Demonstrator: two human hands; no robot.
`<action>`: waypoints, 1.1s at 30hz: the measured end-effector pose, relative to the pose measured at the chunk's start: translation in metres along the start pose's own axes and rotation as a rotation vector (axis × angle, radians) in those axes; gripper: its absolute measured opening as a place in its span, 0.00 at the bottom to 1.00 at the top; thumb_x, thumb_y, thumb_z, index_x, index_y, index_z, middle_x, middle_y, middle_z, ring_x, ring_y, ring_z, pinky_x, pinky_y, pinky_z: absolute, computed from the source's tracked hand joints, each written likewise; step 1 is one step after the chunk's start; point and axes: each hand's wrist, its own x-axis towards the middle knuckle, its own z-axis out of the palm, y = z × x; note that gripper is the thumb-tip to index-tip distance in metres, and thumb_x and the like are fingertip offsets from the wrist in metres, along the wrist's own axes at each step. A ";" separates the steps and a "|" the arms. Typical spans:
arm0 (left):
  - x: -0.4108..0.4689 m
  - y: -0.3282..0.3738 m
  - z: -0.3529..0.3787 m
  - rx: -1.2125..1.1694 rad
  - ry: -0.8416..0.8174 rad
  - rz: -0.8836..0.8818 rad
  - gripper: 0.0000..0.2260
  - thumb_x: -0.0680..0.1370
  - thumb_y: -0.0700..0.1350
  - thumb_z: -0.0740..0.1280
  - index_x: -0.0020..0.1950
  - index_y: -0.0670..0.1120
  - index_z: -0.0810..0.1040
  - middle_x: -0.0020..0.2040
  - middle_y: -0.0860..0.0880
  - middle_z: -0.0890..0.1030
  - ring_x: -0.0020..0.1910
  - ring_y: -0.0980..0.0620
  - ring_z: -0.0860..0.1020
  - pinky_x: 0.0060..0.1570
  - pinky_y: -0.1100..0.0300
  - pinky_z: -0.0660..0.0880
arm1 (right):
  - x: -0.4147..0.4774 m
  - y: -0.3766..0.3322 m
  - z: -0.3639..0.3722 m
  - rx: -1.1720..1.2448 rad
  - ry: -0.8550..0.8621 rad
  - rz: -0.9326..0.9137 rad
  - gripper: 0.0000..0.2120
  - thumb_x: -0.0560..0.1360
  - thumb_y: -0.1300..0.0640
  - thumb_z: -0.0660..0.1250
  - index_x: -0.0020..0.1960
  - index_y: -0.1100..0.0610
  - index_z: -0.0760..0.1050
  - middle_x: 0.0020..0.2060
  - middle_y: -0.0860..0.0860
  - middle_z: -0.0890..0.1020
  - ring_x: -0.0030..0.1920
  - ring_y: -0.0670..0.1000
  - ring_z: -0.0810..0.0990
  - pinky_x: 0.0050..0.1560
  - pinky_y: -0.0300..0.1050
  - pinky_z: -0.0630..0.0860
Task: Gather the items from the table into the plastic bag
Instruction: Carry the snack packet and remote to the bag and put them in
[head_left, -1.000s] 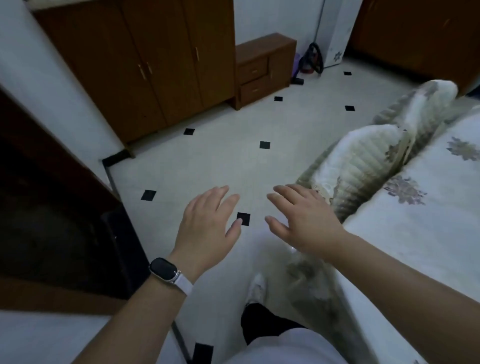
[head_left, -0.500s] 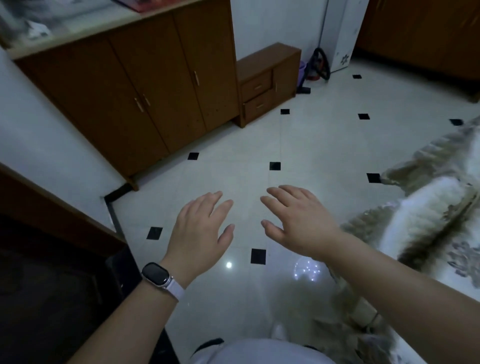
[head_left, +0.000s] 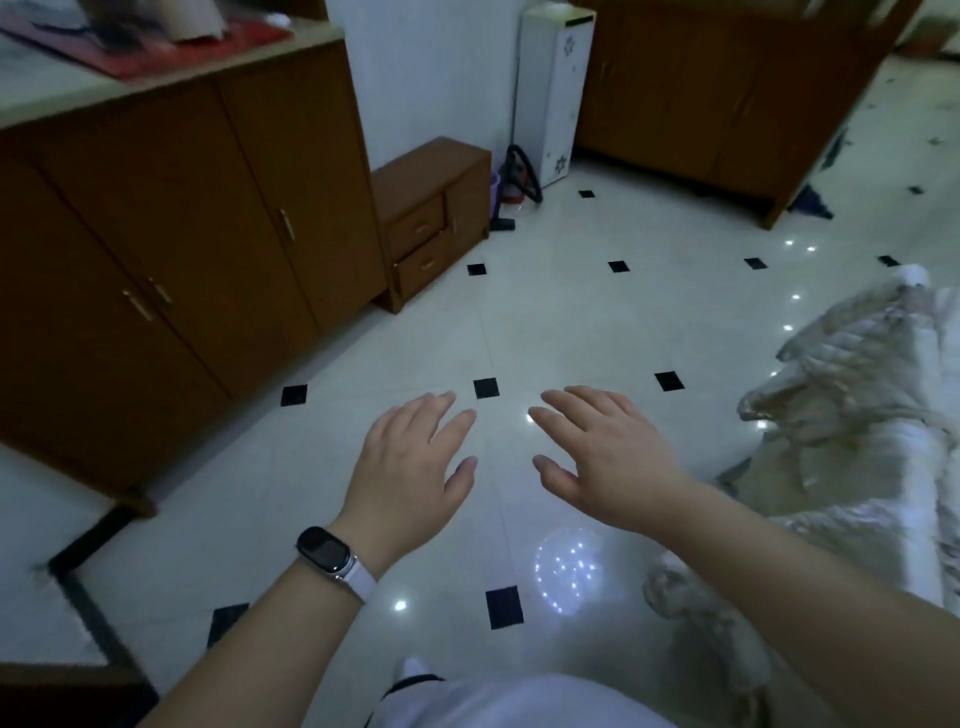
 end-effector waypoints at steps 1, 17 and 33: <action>0.011 -0.014 0.002 -0.009 0.006 0.027 0.20 0.77 0.53 0.63 0.66 0.47 0.77 0.66 0.45 0.77 0.65 0.43 0.75 0.64 0.48 0.69 | 0.012 -0.001 0.000 -0.012 0.004 0.016 0.24 0.75 0.43 0.60 0.62 0.57 0.77 0.60 0.55 0.80 0.61 0.59 0.77 0.61 0.54 0.73; 0.231 -0.058 0.070 -0.156 0.002 0.367 0.18 0.76 0.52 0.66 0.63 0.45 0.79 0.63 0.42 0.78 0.62 0.41 0.76 0.61 0.46 0.72 | 0.101 0.109 0.040 -0.079 0.000 0.395 0.23 0.74 0.42 0.60 0.62 0.55 0.77 0.61 0.54 0.79 0.61 0.59 0.76 0.61 0.53 0.72; 0.512 0.098 0.144 -0.167 -0.039 0.652 0.20 0.77 0.53 0.63 0.64 0.45 0.79 0.64 0.43 0.78 0.63 0.41 0.76 0.62 0.46 0.72 | 0.114 0.373 0.025 -0.098 0.051 0.739 0.25 0.75 0.40 0.57 0.62 0.55 0.77 0.61 0.53 0.79 0.61 0.58 0.76 0.61 0.53 0.70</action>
